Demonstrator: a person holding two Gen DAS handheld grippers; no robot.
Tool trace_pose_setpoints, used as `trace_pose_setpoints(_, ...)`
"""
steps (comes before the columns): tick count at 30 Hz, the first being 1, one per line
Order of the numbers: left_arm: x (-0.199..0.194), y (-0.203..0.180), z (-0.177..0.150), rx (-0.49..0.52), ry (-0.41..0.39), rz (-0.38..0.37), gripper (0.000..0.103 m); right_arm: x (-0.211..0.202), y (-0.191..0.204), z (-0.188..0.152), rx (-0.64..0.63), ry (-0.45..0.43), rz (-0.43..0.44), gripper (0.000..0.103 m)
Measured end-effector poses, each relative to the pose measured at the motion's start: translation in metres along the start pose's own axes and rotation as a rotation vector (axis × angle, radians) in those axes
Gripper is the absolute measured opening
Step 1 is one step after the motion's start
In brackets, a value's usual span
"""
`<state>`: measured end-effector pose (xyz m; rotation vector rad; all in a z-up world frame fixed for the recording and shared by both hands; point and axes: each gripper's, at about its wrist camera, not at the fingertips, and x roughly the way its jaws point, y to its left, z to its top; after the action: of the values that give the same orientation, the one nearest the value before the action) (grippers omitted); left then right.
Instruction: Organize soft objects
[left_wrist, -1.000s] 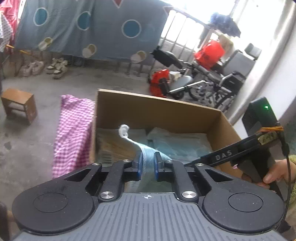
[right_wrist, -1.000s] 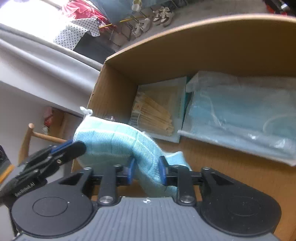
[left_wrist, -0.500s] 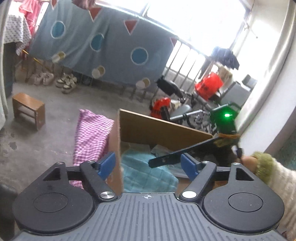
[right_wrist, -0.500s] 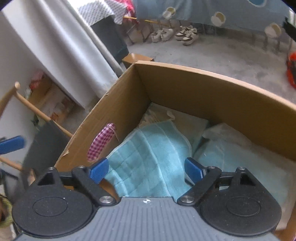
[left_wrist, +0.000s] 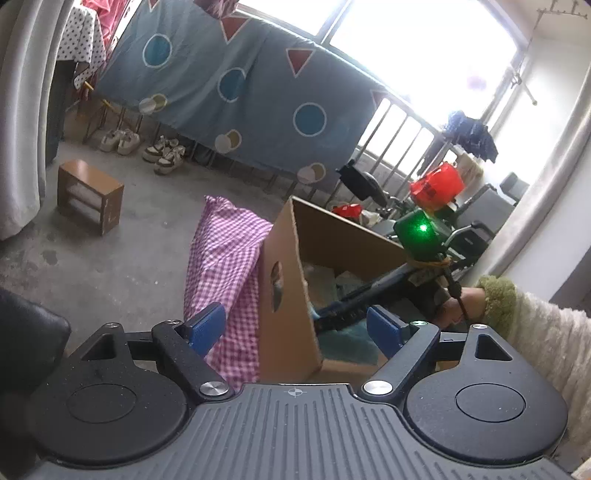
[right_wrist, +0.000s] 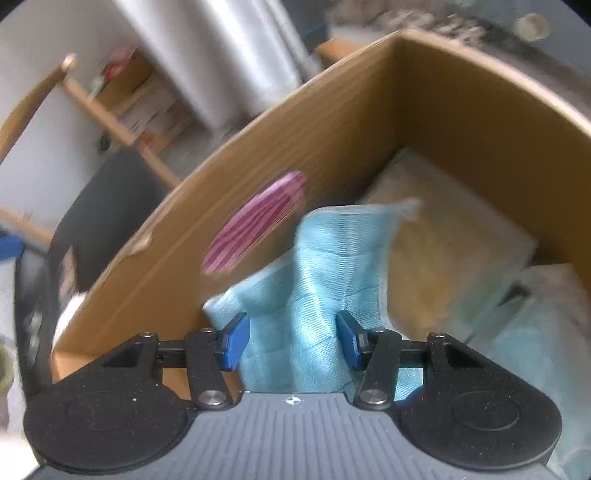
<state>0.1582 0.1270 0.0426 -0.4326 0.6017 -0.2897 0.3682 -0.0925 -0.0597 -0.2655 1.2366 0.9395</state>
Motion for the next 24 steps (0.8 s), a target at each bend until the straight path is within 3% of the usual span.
trace_pose_setpoints(7,-0.005,0.010,-0.004,-0.023,-0.003,-0.013,0.085,0.003,0.029,-0.014,-0.208,0.143,0.111,0.054)
trace_pose_setpoints(9,-0.006,0.012,-0.008,-0.024,-0.003,-0.014,0.087,0.001,0.028,-0.012,-0.204,0.155,0.104,0.054)
trace_pose_setpoints(11,-0.007,0.013,-0.008,-0.028,-0.004,-0.015,0.090,-0.004,0.022,-0.006,-0.159,0.140,0.073,0.062)
trace_pose_setpoints(13,-0.008,0.014,-0.011,-0.028,-0.007,-0.017,0.096,-0.012,0.013,-0.001,-0.111,0.094,0.030,0.074)
trace_pose_setpoints(19,-0.012,0.007,-0.015,0.002,-0.002,0.005,0.101,-0.071,-0.007,-0.013,0.067,-0.134,-0.123,0.076)
trace_pose_setpoints(24,-0.018,0.003,-0.021,0.013,0.013,-0.016,0.103,-0.142,0.003,-0.056,0.203,-0.384,-0.093,0.077)
